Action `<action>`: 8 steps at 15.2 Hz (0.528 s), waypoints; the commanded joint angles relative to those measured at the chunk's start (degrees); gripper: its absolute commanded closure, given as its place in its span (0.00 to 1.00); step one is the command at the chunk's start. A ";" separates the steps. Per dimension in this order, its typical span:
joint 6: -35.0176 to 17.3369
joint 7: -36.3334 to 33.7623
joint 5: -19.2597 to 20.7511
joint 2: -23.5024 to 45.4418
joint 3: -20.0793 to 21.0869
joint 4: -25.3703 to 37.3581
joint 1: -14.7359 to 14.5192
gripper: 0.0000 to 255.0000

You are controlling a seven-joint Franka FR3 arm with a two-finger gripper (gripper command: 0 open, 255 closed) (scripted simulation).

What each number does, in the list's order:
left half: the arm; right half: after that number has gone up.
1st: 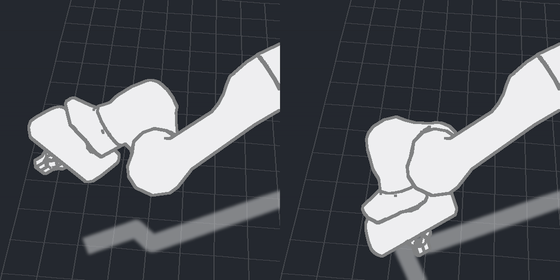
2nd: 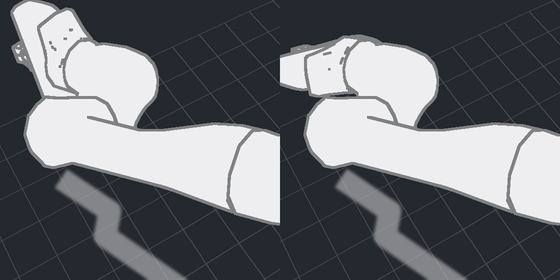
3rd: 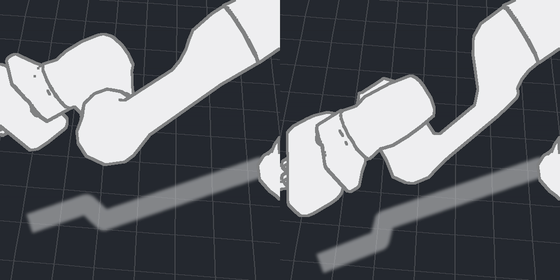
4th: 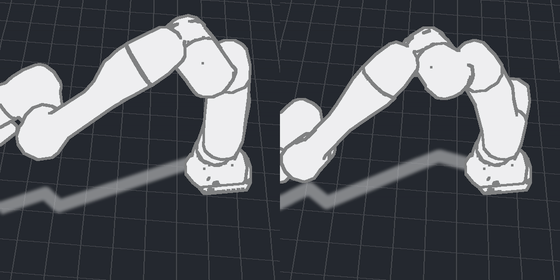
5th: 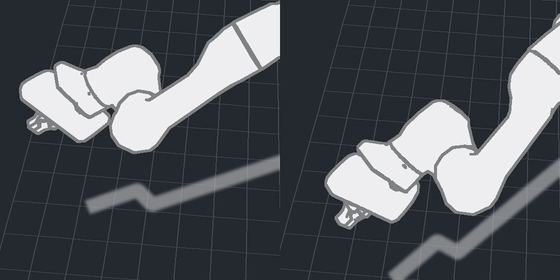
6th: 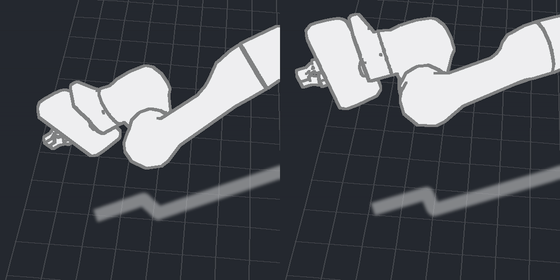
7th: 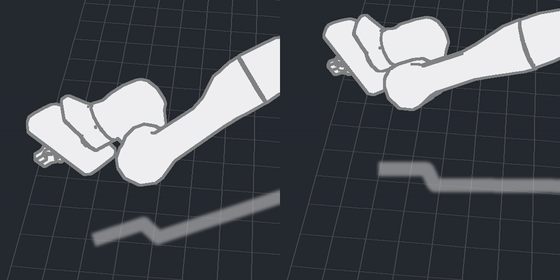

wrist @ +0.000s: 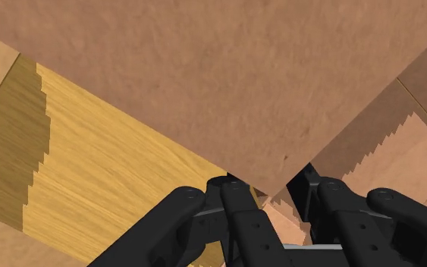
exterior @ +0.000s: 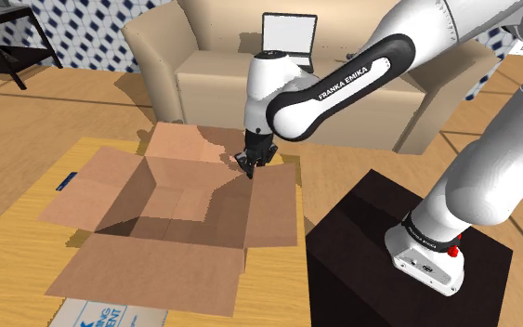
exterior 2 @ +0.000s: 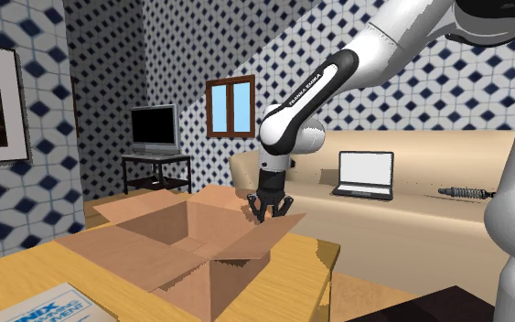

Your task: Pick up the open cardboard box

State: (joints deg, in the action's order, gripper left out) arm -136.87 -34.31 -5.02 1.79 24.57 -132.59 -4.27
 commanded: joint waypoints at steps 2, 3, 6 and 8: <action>1.91 0.36 -0.64 -1.38 -0.03 0.66 0.10 1.00; 2.70 0.49 -0.87 -1.90 -0.05 0.96 0.12 1.00; 5.06 0.83 -1.48 -3.39 -0.12 1.93 0.17 1.00; 6.64 1.02 -1.84 -4.31 -0.19 2.63 0.20 1.00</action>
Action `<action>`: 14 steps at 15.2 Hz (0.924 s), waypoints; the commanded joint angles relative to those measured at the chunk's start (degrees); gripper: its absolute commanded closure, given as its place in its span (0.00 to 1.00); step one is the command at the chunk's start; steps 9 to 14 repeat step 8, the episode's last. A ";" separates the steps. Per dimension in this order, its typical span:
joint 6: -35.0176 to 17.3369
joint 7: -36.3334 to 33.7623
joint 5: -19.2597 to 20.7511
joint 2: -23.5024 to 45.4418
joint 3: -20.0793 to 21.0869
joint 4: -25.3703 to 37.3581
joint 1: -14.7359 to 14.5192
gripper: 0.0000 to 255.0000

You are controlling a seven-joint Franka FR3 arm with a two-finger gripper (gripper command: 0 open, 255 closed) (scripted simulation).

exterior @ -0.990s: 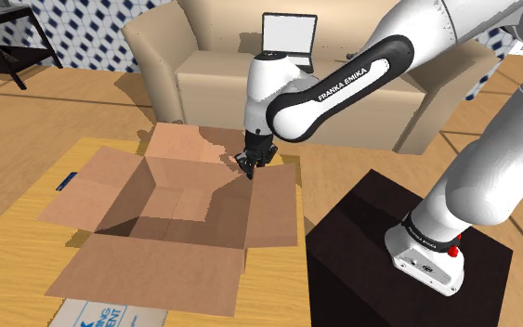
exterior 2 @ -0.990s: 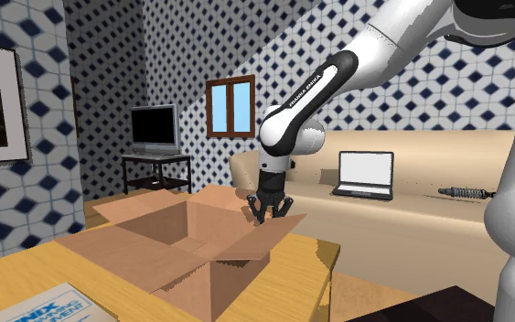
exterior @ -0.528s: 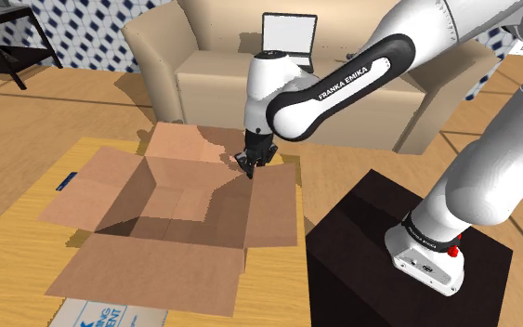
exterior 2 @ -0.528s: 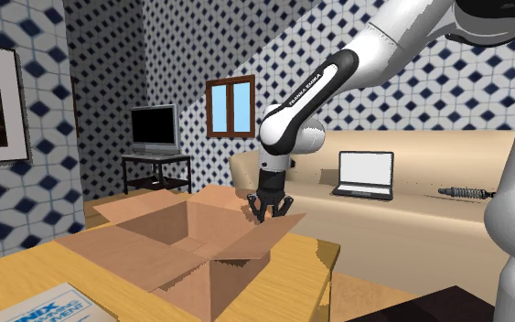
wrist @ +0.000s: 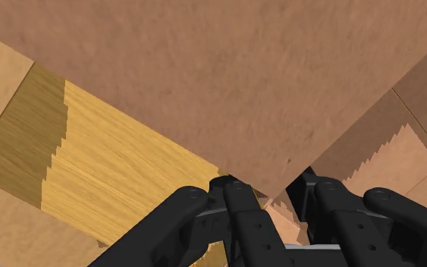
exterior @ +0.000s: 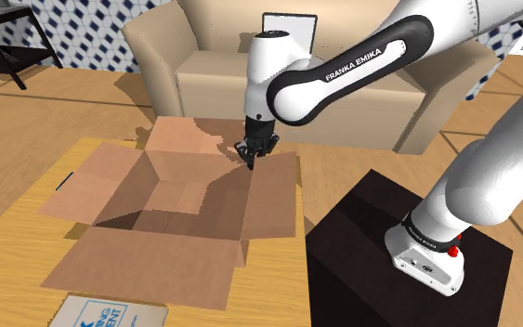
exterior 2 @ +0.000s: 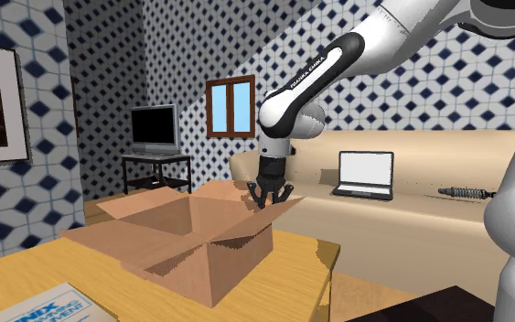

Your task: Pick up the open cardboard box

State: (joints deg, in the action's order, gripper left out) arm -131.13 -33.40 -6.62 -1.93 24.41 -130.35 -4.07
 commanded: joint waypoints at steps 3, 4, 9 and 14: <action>3.26 0.34 -0.69 -1.89 -0.16 1.55 0.05 1.00; 4.04 0.40 -0.82 -2.29 -0.21 1.96 0.06 1.00; 5.73 0.52 -1.07 -3.11 -0.32 2.87 0.09 1.00; 5.73 0.52 -1.07 -3.11 -0.32 2.87 0.09 1.00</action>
